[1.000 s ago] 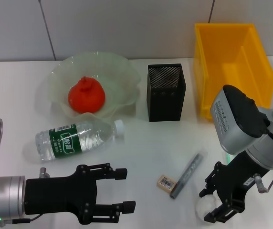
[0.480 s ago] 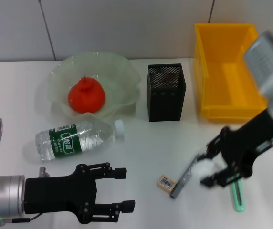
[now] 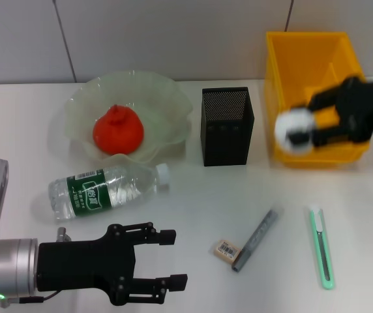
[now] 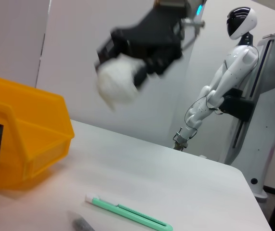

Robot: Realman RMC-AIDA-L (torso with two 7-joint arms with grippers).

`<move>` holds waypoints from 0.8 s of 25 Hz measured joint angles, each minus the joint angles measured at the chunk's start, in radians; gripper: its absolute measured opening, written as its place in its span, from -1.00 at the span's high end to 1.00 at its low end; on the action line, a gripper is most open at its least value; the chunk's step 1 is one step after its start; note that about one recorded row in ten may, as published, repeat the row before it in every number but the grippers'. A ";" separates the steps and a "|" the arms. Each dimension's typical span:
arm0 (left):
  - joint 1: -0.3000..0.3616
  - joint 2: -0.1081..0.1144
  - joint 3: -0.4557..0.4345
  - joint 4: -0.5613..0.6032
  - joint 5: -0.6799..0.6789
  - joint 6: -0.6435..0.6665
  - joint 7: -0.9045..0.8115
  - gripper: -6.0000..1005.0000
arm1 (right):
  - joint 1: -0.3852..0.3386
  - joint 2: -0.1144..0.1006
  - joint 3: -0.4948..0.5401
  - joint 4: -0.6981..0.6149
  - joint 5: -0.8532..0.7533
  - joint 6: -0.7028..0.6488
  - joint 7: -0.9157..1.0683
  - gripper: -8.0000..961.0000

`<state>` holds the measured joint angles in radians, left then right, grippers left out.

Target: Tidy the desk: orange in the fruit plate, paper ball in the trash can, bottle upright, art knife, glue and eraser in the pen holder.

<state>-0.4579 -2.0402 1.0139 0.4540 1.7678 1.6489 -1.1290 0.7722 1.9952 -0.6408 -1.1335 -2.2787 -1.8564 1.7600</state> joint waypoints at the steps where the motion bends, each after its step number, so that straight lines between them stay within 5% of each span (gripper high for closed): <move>1: 0.000 0.000 0.000 0.000 0.000 0.000 0.000 -0.56 | 0.000 -0.003 0.028 -0.001 0.007 0.019 0.003 -0.08; 8: -0.002 -0.002 0.000 0.000 0.012 0.000 -0.002 -0.56 | -0.013 -0.014 0.098 0.003 0.007 0.235 0.071 -0.08; 15: -0.002 -0.002 0.000 0.000 0.013 -0.001 -0.003 -0.56 | -0.009 -0.017 0.047 0.066 -0.081 0.447 0.177 -0.08; 20: -0.005 -0.002 0.000 0.000 0.013 -0.001 -0.003 -0.56 | 0.000 -0.020 -0.026 0.118 -0.111 0.552 0.202 -0.26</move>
<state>-0.4626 -2.0417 1.0140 0.4540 1.7811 1.6475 -1.1316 0.7725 1.9749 -0.6664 -1.0156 -2.3894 -1.3043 1.9617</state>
